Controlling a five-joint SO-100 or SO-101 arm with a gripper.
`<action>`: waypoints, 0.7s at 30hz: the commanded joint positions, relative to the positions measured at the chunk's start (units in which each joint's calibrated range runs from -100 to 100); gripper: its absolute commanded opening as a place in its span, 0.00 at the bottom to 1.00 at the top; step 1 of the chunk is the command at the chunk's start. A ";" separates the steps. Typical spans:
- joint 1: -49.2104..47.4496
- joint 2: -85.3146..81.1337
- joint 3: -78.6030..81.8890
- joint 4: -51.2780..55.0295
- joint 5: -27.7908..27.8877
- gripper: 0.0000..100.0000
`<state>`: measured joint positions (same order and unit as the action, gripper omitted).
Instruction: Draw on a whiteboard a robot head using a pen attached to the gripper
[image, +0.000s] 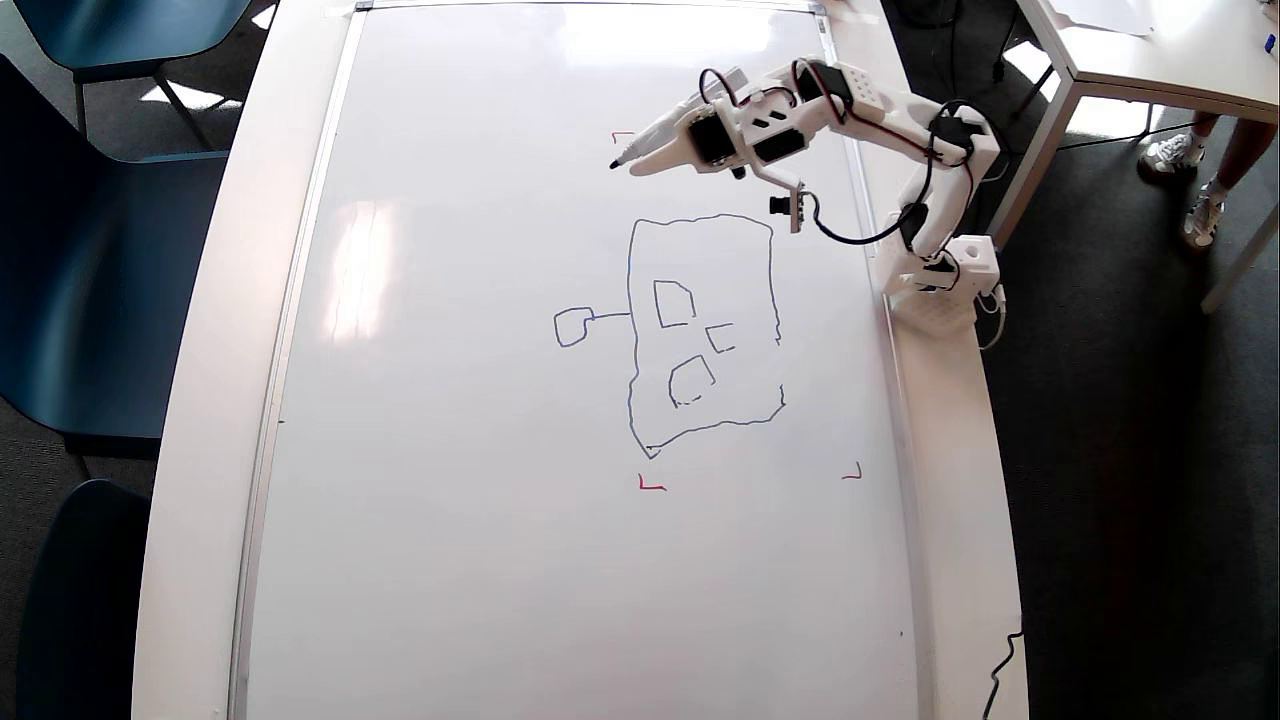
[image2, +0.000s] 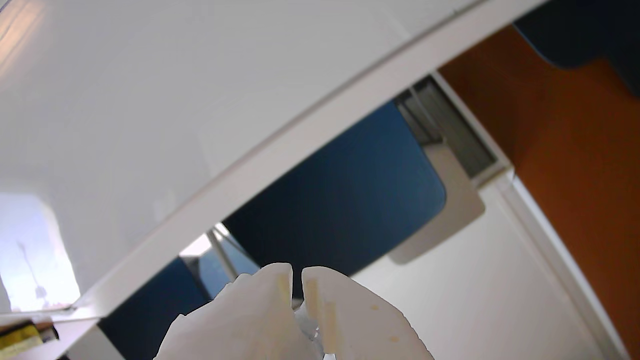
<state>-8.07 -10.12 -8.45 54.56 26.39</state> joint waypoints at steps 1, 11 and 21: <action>0.22 -11.81 5.23 -0.35 -6.23 0.01; 0.22 -48.87 41.09 -0.52 -6.61 0.01; 0.22 -78.81 75.31 -35.88 -6.61 0.01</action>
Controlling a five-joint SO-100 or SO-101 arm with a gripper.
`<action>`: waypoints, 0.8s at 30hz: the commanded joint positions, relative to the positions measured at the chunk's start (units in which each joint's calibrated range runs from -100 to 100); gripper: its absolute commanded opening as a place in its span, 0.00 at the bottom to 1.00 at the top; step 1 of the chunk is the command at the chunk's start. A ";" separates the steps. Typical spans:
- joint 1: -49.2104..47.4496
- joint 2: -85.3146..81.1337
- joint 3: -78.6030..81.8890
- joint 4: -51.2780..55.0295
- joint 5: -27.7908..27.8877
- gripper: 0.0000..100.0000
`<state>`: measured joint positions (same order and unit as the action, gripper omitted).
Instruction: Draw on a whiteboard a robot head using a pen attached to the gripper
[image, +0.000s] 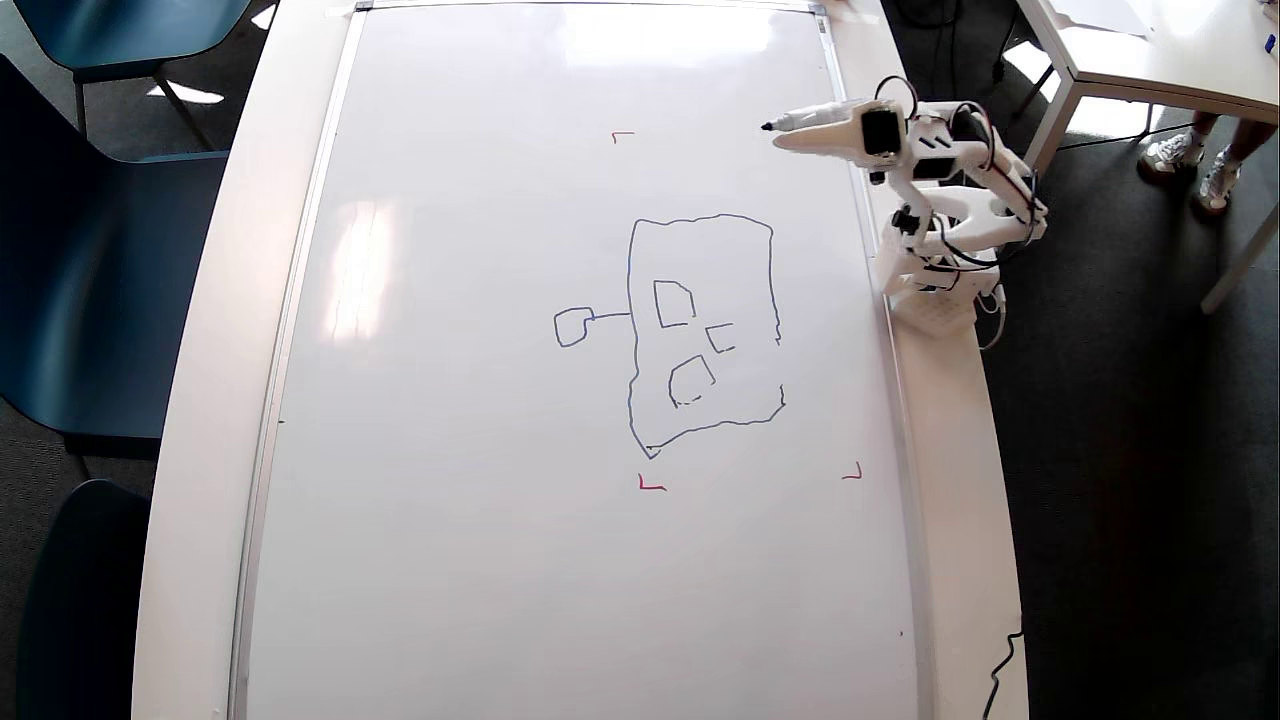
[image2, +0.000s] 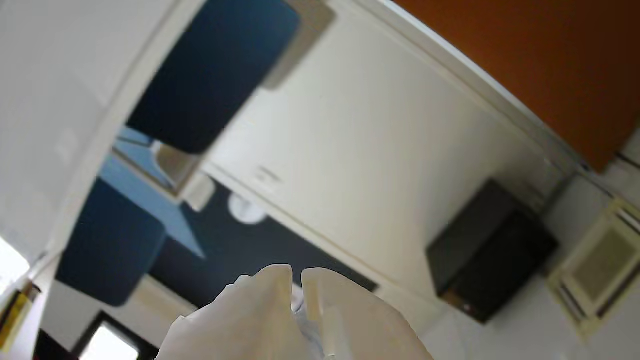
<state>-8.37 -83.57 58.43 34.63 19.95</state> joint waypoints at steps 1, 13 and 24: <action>0.53 -6.37 10.16 -19.95 -0.16 0.01; -1.02 -15.34 25.05 -69.73 -0.54 0.01; -10.45 -15.34 28.86 -112.73 -0.43 0.01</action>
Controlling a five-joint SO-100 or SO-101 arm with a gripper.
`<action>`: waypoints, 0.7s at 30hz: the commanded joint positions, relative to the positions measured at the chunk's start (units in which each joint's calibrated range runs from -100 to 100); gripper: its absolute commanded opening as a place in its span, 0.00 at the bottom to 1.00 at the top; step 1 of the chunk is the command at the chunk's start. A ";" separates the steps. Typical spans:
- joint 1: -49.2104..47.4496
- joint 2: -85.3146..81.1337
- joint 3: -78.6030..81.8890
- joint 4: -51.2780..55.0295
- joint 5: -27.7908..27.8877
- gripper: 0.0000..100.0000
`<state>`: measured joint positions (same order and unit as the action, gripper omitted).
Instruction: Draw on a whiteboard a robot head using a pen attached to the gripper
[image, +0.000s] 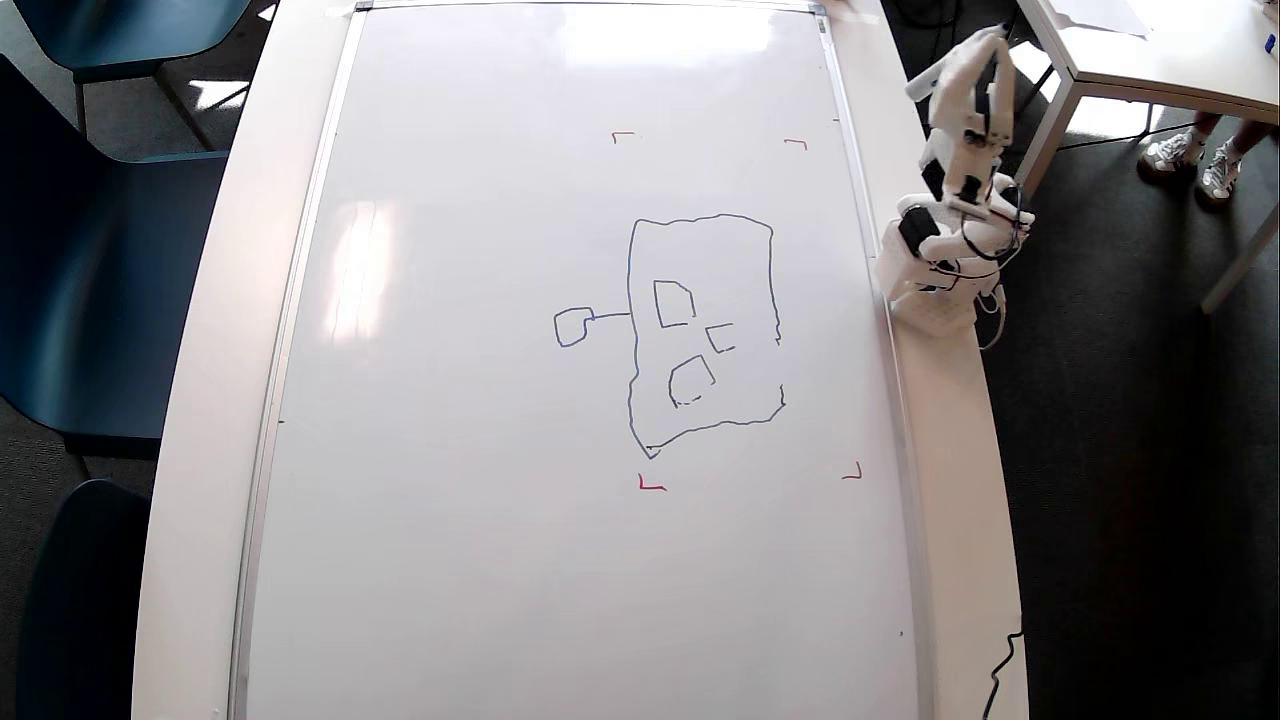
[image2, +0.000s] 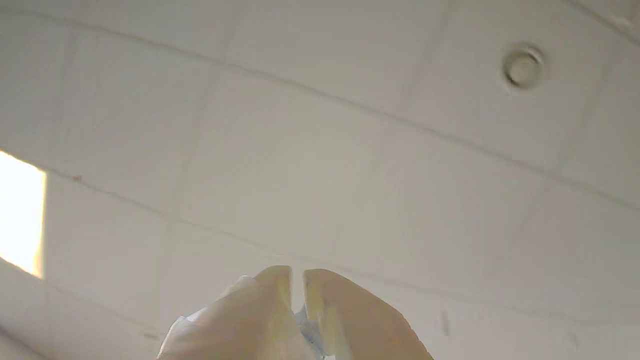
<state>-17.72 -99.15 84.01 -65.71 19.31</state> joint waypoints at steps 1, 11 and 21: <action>-0.88 0.24 5.55 -16.22 0.47 0.01; 2.22 0.24 15.26 -32.90 0.15 0.01; 10.32 0.08 15.35 -33.86 -12.61 0.01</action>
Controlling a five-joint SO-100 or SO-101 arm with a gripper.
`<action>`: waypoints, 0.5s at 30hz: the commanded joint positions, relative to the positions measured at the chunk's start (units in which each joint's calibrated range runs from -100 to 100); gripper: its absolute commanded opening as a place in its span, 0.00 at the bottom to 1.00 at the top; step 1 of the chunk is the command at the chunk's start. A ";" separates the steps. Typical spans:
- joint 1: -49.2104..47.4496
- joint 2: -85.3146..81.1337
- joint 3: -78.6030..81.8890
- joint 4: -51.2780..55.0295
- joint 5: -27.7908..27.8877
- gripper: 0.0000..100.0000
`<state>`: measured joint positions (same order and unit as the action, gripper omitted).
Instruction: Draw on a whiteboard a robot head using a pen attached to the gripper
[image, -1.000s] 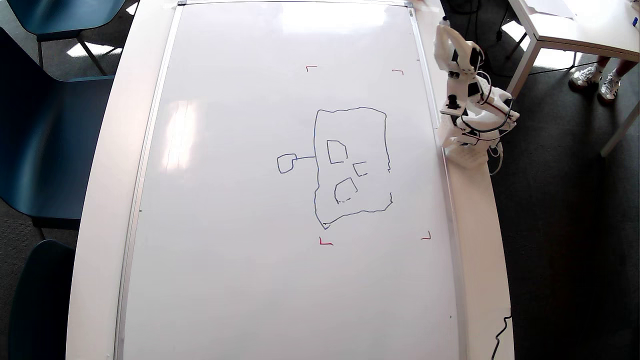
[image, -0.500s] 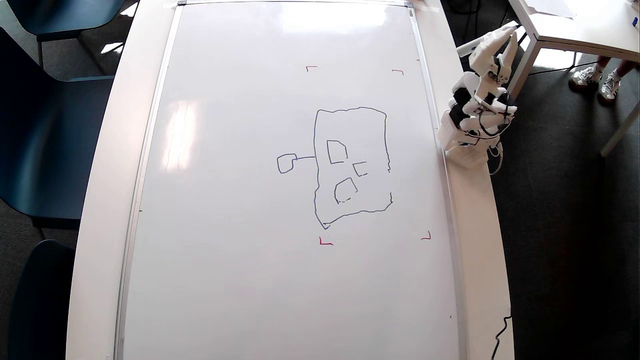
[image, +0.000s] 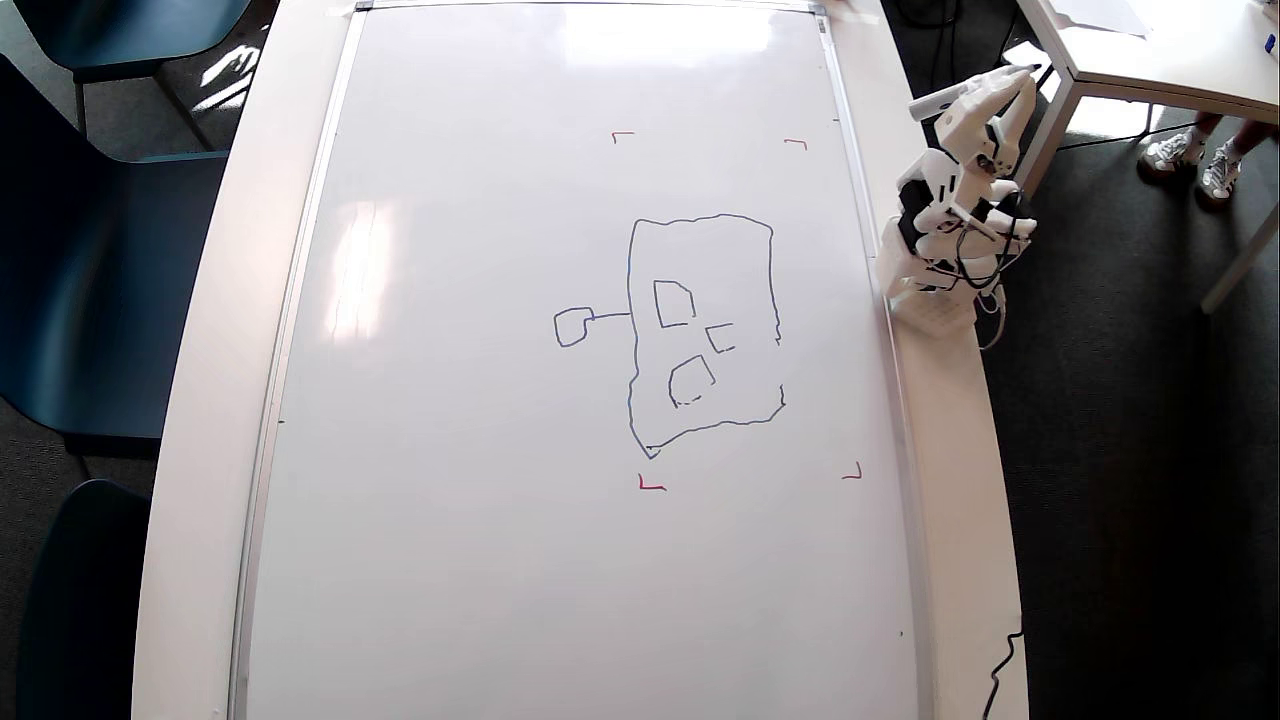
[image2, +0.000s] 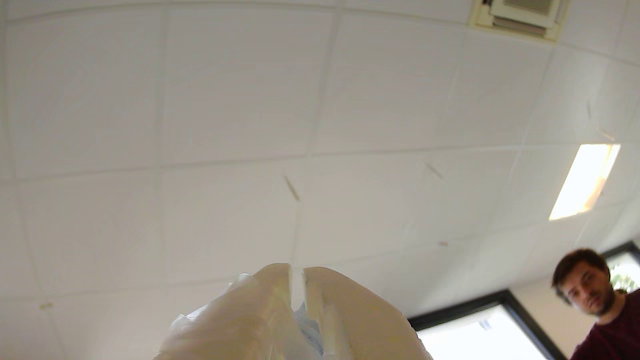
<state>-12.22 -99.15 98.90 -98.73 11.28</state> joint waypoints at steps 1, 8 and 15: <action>5.99 0.08 0.46 -0.83 -5.87 0.01; 8.20 0.16 0.46 -0.83 -11.39 0.01; 8.20 0.24 0.46 -0.83 -11.50 0.01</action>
<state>-4.30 -99.15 98.99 -98.73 -0.03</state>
